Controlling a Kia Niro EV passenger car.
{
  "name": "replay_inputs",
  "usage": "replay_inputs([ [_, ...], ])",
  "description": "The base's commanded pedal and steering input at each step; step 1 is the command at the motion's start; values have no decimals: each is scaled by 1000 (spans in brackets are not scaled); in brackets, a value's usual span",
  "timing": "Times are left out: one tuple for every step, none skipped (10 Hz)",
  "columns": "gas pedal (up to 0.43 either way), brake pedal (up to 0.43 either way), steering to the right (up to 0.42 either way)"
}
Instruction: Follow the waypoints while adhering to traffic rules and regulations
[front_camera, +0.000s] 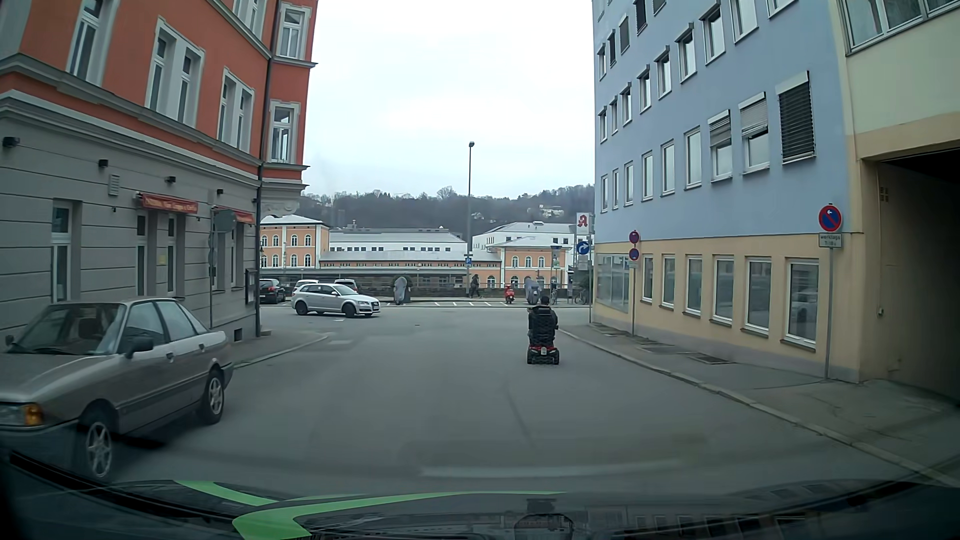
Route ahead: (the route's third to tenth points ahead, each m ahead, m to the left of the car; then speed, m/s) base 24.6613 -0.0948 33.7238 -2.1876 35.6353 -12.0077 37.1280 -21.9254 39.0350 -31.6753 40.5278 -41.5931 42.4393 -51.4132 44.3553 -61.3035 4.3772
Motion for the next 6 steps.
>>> replay_inputs([
  [0,104,122],
  [0,104,122],
  [0,110,116],
  [0,110,111],
  [0,110,103],
  [0,110,92],
])
